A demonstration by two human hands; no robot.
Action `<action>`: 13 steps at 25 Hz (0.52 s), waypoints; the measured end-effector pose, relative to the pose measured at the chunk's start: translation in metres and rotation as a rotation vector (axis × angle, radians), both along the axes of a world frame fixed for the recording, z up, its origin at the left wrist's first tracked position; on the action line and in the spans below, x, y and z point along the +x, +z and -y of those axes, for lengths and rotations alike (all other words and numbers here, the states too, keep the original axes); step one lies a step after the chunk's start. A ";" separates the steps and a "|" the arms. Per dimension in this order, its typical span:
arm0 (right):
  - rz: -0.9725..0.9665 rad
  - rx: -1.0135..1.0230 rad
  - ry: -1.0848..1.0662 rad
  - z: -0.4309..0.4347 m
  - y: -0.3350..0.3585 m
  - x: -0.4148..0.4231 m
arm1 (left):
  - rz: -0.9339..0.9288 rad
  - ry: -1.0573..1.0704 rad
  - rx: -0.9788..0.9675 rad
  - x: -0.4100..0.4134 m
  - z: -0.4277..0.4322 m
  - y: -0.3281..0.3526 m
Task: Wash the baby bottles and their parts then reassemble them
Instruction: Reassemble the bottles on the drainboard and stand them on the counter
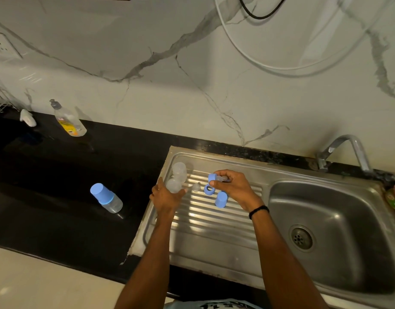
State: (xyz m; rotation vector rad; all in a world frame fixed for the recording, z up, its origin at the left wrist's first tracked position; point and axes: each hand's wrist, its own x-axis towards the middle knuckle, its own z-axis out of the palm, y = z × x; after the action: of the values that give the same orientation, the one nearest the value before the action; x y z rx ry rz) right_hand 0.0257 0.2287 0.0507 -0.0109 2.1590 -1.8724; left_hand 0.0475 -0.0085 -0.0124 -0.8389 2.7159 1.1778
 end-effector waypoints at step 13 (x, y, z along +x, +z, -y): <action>0.204 -0.266 -0.114 -0.011 0.025 0.010 | -0.150 0.111 0.630 0.017 -0.012 0.062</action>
State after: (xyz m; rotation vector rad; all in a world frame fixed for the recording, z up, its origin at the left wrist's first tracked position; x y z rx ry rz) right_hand 0.0356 0.2401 0.0759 0.2426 1.7997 -2.1104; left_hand 0.0648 0.0037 0.0501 -0.8269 2.1721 2.0261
